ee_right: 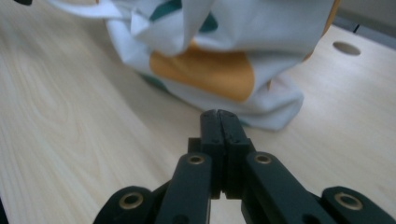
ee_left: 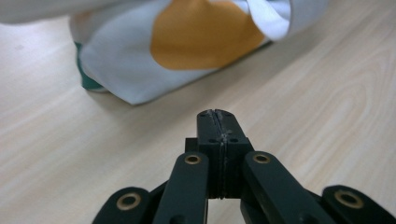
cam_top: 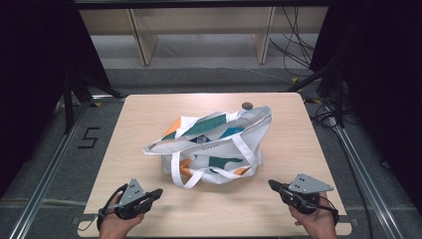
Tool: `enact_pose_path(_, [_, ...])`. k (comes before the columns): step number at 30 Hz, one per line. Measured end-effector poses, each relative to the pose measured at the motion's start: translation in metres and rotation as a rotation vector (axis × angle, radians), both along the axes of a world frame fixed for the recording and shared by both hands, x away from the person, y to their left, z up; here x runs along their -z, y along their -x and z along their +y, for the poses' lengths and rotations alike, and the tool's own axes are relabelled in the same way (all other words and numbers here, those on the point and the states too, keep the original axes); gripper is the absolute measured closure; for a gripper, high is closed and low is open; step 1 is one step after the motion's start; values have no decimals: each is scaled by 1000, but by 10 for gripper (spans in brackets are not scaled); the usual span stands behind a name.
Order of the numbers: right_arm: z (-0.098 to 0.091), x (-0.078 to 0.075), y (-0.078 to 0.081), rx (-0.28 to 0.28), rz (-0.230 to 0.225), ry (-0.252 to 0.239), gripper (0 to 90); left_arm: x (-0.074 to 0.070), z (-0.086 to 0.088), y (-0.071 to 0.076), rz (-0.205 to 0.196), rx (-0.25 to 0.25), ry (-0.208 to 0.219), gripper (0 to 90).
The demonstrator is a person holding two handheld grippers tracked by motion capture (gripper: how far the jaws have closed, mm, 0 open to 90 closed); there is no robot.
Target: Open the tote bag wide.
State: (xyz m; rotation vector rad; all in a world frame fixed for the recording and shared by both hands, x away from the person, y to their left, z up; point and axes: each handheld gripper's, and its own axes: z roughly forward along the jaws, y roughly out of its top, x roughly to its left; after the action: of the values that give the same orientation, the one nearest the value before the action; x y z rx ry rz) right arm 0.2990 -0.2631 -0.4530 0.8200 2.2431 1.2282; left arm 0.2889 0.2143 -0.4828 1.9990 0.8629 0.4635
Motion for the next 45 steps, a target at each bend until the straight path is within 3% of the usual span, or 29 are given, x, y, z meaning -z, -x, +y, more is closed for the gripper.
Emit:
enact_pose_path(5, [10, -28, -10, -30, -70, -11, 900, -14, 2, -5, -11, -1, 42, 895])
enact_pose_path(8, [16, -47, -15, -36, -95, -26, 900, -30, 4, -11, -42, 1, 69, 895])
enact_pose_path(11, [24, -68, -20, -55, -138, -25, 900, -50, 5, -17, -85, 9, 65, 895])
enact_pose_path(12, [26, -74, -23, -58, -158, -22, 900, -55, 4, -19, -84, 5, 90, 895])
enact_pose_path(15, [29, -86, -30, -62, -182, -26, 900, -64, 3, -25, -111, 16, 80, 894])
enact_pose_path(16, [32, -99, -37, -66, -207, -26, 900, -73, 0, -30, -108, 10, 89, 894])
enact_pose_path(19, [37, -117, -49, -67, -241, -27, 900, -85, -4, -41, -128, 22, 76, 893])
enact_pose_path(21, [40, -125, -56, -69, -237, -39, 900, -93, -8, -49, -131, 24, 68, 893])
enact_pose_path(22, [42, -129, -60, -71, -233, -36, 900, -95, -9, -55, -155, 36, 67, 893])
enact_pose_path(23, [44, -133, -66, -79, -250, -23, 900, -98, -11, -59, -154, 28, 65, 893])
enact_pose_path(25, [48, -139, -77, -75, -217, -23, 900, -100, -15, -68, -140, 28, 77, 893])
enact_pose_path(34, [61, -137, -116, -38, -158, 54, 900, -104, -25, -95, -101, 30, 62, 893])
enact_pose_path(39, [62, -126, -129, -28, -125, 86, 898, -94, -32, -106, -67, 36, 63, 893])
enact_pose_path(43, [61, -118, -135, -17, -110, 112, 898, -87, -32, -119, -56, 0, 43, 893])
enact_pose_path(45, [59, -115, -138, -6, -94, 121, 898, -83, -32, -128, -70, -9, 31, 893])
